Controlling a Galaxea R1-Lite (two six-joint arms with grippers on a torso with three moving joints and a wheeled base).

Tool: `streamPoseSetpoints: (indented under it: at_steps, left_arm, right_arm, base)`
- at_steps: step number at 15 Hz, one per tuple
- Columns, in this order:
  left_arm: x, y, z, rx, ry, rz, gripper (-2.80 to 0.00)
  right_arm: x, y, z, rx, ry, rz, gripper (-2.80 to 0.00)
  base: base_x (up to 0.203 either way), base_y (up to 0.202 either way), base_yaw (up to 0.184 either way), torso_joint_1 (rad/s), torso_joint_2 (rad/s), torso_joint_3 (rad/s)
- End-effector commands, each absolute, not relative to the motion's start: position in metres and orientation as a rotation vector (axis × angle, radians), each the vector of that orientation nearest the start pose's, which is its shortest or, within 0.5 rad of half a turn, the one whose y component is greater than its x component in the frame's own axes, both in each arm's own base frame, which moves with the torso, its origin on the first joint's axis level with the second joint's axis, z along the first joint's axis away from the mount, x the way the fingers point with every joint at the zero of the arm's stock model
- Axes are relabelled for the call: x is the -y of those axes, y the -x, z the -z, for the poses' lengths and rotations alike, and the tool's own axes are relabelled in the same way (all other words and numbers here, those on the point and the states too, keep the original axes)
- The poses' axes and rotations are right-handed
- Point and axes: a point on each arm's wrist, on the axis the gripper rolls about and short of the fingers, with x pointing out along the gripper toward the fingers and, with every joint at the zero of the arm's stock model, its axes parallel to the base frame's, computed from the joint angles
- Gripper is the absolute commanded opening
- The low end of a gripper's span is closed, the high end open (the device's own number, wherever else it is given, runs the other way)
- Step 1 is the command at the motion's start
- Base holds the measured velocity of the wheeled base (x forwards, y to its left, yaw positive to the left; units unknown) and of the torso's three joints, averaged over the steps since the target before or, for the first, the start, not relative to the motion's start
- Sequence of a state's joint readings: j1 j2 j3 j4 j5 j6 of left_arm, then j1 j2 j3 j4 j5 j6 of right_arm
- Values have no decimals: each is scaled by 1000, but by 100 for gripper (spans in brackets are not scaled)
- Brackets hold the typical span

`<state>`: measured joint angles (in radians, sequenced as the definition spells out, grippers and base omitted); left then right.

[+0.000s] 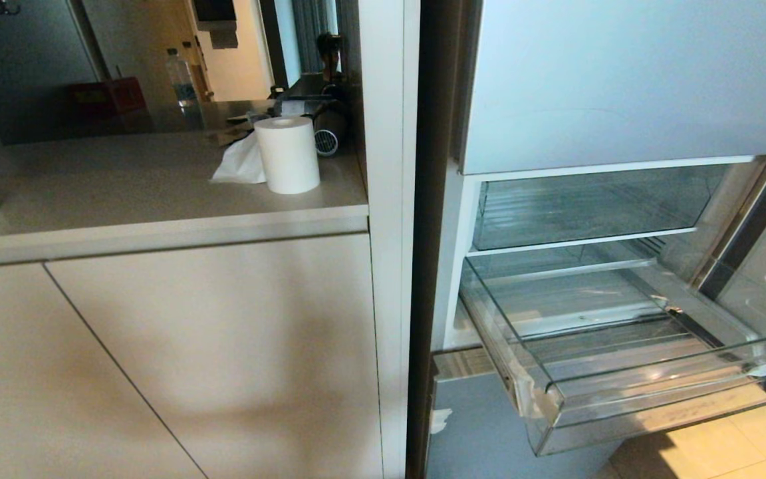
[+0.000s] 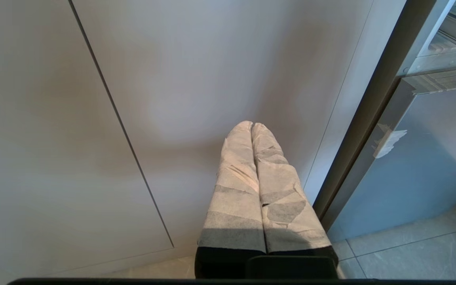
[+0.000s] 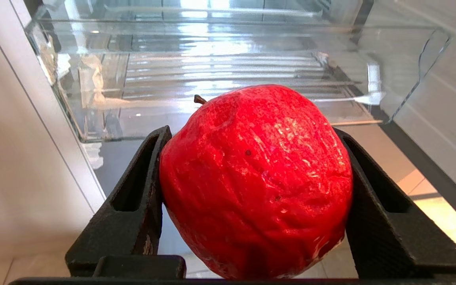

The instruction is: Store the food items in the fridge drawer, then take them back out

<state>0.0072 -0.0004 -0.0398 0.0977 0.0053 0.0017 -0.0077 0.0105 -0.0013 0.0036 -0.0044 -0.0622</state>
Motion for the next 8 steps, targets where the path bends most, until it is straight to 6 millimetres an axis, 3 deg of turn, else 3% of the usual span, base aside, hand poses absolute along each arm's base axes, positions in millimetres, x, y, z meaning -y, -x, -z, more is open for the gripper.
streamPoseSetpoints:
  at_steps: [1,6,8]
  left_arm:
    - [0,26,-76,-58,-1,-14,-280]
    - [0,26,-76,-58,-1,-13,-280]
    - [0,26,-76,-58,-1,-13,-280]
  right_arm:
    - [0,23,-75,-11,64,12,-280]
    - [0,23,-75,-11,69,10,-280]
    - [0,23,-75,-11,71,7,-280]
  base:
    - [0,0,0,0,0,0]
    - [0,0,0,0,0,0]
    - [5,8,-149,2,1,0]
